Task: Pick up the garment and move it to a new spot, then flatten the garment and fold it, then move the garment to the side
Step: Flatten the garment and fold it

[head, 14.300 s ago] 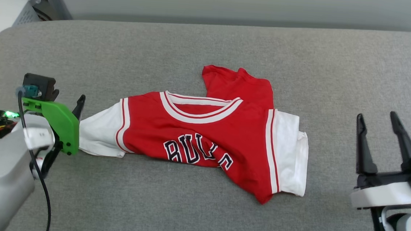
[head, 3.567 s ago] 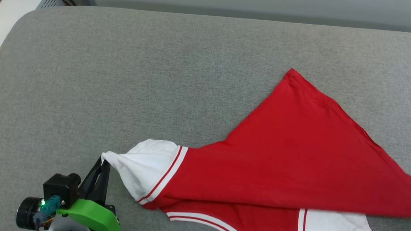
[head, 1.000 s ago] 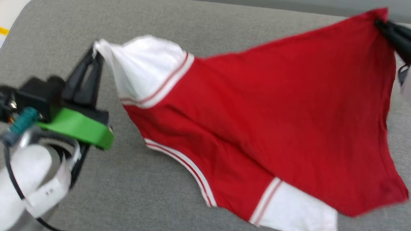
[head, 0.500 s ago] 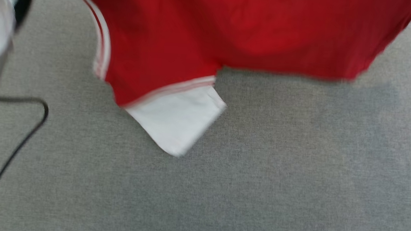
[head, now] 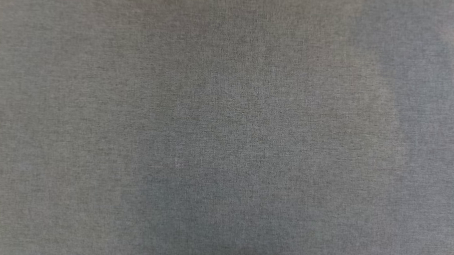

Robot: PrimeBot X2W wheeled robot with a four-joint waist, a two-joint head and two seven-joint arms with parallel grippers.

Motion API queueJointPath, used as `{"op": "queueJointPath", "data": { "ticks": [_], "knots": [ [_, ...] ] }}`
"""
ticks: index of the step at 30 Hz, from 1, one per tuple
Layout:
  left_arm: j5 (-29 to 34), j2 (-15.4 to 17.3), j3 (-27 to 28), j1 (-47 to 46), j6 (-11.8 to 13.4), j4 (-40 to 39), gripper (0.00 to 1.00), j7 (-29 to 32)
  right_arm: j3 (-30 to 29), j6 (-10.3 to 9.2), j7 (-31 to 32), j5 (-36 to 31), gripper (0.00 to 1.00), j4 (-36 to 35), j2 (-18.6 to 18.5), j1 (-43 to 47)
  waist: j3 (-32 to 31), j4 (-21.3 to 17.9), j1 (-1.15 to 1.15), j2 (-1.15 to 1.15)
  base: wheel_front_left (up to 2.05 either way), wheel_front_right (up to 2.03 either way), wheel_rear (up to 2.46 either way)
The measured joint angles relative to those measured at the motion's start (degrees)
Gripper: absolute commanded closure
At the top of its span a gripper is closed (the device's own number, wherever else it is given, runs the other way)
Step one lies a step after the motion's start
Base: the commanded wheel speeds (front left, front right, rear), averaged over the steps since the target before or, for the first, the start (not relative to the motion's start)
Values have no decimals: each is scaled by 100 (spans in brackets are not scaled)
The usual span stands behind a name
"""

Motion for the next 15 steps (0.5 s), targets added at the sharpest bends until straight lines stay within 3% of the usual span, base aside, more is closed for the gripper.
{"op": "queueJointPath", "data": {
  "ticks": [8, 15],
  "knots": [
    [-21, -112, -268, -252, -82, 910, 100, -480, 542, 0, -488, 34, 100, 853, 258, -409, 343, -38, 0, 0, 0, 0, 0],
    [-309, -99, -400, 713, -98, 1302, 100, -897, 1261, 0, -1049, 470, 100, 1156, 318, 491, 177, -39, 0, 0, 0, 0, 0]
  ]
}}
